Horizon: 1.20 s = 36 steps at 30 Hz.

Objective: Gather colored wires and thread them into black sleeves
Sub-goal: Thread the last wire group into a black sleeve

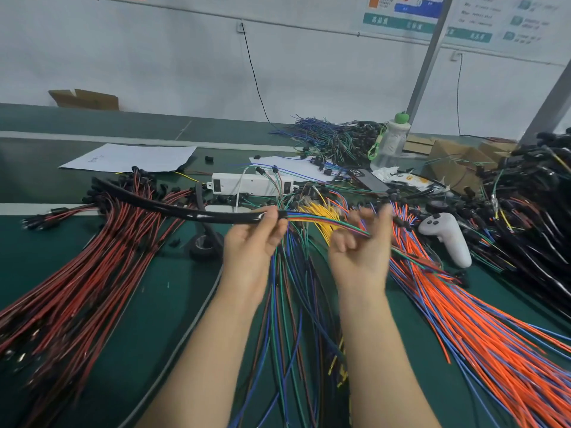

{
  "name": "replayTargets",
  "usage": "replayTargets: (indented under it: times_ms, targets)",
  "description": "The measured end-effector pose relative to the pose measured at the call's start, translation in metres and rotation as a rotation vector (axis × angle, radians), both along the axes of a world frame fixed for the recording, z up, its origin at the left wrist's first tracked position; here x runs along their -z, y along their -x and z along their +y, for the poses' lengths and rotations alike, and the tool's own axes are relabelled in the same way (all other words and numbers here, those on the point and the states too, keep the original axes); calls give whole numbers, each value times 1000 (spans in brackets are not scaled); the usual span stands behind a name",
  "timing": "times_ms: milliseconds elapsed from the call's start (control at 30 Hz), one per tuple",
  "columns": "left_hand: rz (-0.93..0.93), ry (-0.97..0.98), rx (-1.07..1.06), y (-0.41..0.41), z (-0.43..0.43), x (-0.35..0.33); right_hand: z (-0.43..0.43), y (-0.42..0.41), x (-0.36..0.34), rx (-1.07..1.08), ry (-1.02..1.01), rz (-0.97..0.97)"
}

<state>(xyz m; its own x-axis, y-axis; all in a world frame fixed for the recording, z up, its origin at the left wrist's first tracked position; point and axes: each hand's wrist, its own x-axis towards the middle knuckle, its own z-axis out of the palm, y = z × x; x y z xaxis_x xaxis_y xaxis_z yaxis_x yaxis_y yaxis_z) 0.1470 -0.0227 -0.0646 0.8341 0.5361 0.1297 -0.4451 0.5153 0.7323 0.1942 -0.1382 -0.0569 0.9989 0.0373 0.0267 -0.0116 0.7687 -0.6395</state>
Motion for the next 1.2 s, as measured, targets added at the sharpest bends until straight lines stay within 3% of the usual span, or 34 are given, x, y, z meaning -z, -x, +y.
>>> replayTargets:
  times_ms: [33, 100, 200, 267, 467, 700, 900, 1100, 1200]
  targets:
    - [1, 6, -7, 0, 3, 0, -4, -2, -2, 9, -204, 88]
    - [26, -45, 21, -1, -3, 0, -6, -7, 1, 69, -307, 163]
    - [83, -168, 118, -7, -28, 6, 19, -4, 2, 159, -39, 148]
    - [111, -192, 123, -11, -36, 8, 27, 0, 3, 149, 32, 179]
    - [84, 88, 43, -12, -9, 3, -8, -8, 0, 40, -358, 172]
    - [124, -171, 104, -12, -36, 3, 34, 5, -1, 99, 21, 136]
    - [67, 100, 101, -10, -11, -5, 6, -3, -2, -126, -405, 128]
    - [83, -2, 178, -6, -17, -1, 14, -2, -7, 205, -151, 174]
    - [66, -80, 215, -5, -26, 2, 17, 0, -6, 249, -118, 175]
